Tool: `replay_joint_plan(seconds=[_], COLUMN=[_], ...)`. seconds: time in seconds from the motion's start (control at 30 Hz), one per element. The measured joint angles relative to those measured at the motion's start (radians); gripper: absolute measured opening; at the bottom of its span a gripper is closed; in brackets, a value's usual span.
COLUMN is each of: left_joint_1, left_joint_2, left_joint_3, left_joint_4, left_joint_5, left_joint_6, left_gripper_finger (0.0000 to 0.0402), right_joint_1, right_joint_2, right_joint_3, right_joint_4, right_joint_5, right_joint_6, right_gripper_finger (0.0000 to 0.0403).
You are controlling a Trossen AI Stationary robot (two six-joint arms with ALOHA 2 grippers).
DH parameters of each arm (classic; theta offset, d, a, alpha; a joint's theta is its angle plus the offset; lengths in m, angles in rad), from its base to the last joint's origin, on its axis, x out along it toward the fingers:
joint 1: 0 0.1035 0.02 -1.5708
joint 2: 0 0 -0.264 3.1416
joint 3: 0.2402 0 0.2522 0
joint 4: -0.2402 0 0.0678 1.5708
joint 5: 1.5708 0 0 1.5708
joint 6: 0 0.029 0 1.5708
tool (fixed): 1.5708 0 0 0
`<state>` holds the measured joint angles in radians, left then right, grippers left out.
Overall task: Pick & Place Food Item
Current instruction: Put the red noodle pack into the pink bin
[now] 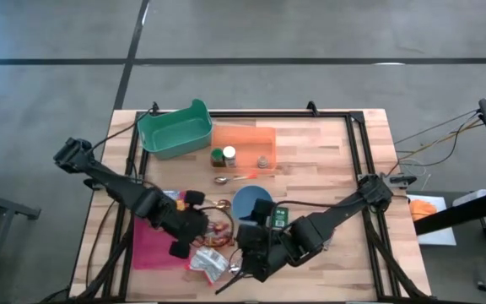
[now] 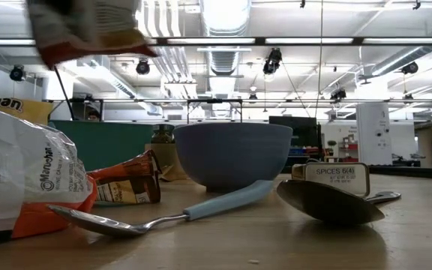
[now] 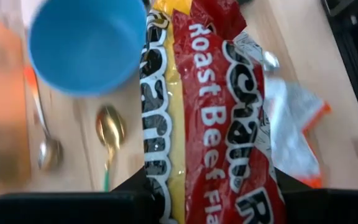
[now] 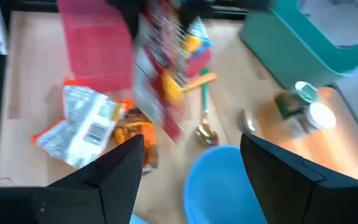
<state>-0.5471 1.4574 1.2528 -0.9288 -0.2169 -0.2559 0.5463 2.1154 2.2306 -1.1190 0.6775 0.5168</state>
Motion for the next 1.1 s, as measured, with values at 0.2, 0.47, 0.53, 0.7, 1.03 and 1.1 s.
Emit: replay_joint_plan(seconds=[0.2, 0.47, 0.53, 0.7, 1.03, 1.1], left_joint_1=[-0.1, -0.221, -0.225, -0.225, -0.232, -0.237], left_joint_2=[-0.082, -0.196, -0.201, -0.201, -0.213, -0.213], left_joint_3=[-0.03, -0.165, -0.219, -0.336, -0.375, -0.375], left_joint_4=[-0.081, -0.078, -0.075, -0.046, -0.04, -0.05], left_joint_5=[-0.025, -0.119, -0.132, -0.102, -0.049, -0.037], left_joint_6=[-0.196, -0.489, -0.584, -0.67, -0.721, -0.733], left_gripper_finger=[0.0105, 0.0105, 0.0104, 0.0104, 0.0104, 0.0104], right_joint_1=[0.027, 0.053, 0.06, 0.074, 0.069, 0.069], right_joint_2=[-0.009, -0.009, -0.009, -0.012, -0.143, -0.199], right_joint_3=[-0.01, -0.044, -0.051, -0.089, -0.321, -0.406], right_joint_4=[-0.05, -0.074, -0.097, -0.136, -0.107, -0.056], right_joint_5=[0.007, 0.064, 0.099, 0.148, 0.164, 0.164], right_joint_6=[0.026, 0.051, 0.072, 0.117, 0.263, 0.29], right_gripper_finger=[0.0265, 0.0265, 0.0265, 0.0265, 0.0265, 0.0265])
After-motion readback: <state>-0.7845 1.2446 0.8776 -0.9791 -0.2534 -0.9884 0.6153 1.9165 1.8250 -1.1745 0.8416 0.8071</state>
